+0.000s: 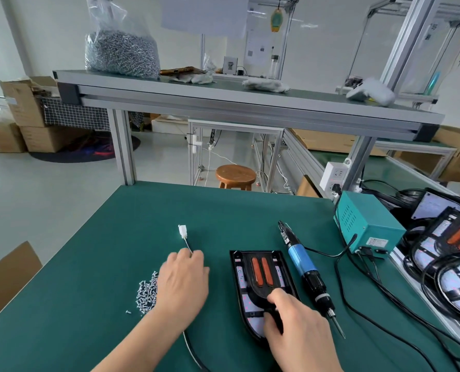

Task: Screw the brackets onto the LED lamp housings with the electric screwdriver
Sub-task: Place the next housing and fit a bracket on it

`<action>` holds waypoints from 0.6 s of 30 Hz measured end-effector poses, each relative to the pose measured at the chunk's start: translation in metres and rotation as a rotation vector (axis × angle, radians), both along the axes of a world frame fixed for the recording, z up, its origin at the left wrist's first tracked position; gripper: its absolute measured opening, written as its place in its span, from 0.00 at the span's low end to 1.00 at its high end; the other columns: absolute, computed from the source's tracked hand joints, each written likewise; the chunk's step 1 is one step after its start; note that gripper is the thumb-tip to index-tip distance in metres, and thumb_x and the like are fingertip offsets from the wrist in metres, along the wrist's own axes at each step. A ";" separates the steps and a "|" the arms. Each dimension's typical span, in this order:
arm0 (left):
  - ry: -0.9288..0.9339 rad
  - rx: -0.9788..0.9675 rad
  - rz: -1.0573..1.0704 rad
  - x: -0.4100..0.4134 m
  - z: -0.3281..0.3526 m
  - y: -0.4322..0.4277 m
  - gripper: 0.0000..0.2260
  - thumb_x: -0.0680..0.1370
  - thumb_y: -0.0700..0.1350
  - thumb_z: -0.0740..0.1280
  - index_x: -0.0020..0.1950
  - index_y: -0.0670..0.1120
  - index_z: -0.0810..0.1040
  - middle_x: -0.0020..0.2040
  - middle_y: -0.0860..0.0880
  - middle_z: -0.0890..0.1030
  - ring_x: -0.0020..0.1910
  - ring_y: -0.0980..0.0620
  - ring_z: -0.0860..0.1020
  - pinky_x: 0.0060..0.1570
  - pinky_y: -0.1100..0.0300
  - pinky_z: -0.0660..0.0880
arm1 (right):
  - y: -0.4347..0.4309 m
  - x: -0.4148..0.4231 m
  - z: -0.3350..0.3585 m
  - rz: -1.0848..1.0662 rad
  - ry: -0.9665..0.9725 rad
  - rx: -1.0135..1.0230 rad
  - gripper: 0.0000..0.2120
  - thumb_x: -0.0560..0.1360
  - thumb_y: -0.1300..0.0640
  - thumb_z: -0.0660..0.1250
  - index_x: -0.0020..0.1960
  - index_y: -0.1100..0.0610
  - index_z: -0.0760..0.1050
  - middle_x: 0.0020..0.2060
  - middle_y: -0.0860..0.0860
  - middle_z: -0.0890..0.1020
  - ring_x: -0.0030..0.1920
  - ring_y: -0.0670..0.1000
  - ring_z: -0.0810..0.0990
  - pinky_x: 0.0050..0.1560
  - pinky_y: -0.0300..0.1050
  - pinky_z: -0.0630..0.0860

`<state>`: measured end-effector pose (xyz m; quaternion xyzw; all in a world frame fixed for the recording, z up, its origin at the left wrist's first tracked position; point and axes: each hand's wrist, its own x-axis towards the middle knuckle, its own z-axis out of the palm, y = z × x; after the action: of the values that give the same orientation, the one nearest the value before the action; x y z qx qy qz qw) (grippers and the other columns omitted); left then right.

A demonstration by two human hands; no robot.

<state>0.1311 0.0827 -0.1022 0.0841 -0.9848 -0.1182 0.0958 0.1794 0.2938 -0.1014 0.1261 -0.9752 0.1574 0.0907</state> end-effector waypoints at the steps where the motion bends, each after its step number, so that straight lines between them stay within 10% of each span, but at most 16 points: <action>1: -0.056 -0.054 0.009 -0.005 0.000 -0.005 0.06 0.83 0.49 0.58 0.55 0.49 0.72 0.54 0.50 0.76 0.54 0.47 0.74 0.52 0.56 0.70 | 0.002 0.001 0.000 -0.008 0.003 -0.019 0.13 0.79 0.45 0.59 0.63 0.42 0.68 0.57 0.42 0.79 0.55 0.50 0.80 0.50 0.46 0.73; 6: -0.133 -0.007 -0.063 -0.018 -0.012 0.000 0.12 0.74 0.31 0.56 0.52 0.46 0.66 0.47 0.46 0.69 0.42 0.45 0.69 0.42 0.55 0.68 | 0.006 0.001 0.001 -0.026 -0.010 -0.068 0.13 0.79 0.45 0.61 0.63 0.41 0.71 0.57 0.39 0.80 0.56 0.49 0.80 0.53 0.44 0.73; 13: 0.248 0.518 -0.068 -0.061 -0.007 0.012 0.11 0.79 0.34 0.61 0.53 0.42 0.82 0.51 0.47 0.77 0.48 0.47 0.75 0.43 0.67 0.66 | 0.003 0.006 -0.006 -0.078 0.054 -0.210 0.11 0.72 0.58 0.75 0.54 0.52 0.82 0.46 0.44 0.85 0.41 0.59 0.84 0.39 0.54 0.78; 16: 0.051 0.745 -0.110 -0.073 -0.007 0.014 0.14 0.80 0.35 0.63 0.61 0.45 0.83 0.58 0.50 0.82 0.55 0.52 0.78 0.48 0.78 0.68 | 0.002 0.006 -0.009 -0.059 0.114 -0.221 0.12 0.69 0.60 0.78 0.51 0.54 0.83 0.43 0.45 0.85 0.35 0.58 0.82 0.33 0.53 0.78; 18: -0.108 0.837 -0.158 -0.070 -0.011 0.013 0.16 0.81 0.37 0.62 0.66 0.48 0.81 0.62 0.51 0.82 0.61 0.53 0.79 0.61 0.67 0.71 | 0.003 0.006 -0.011 -0.047 0.147 -0.224 0.14 0.66 0.62 0.80 0.48 0.54 0.83 0.41 0.45 0.84 0.30 0.56 0.80 0.28 0.50 0.76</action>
<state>0.0612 0.0953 -0.1135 0.0460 -0.8590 -0.5099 -0.0077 0.1850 0.2966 -0.1125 0.1033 -0.9450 0.2535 0.1790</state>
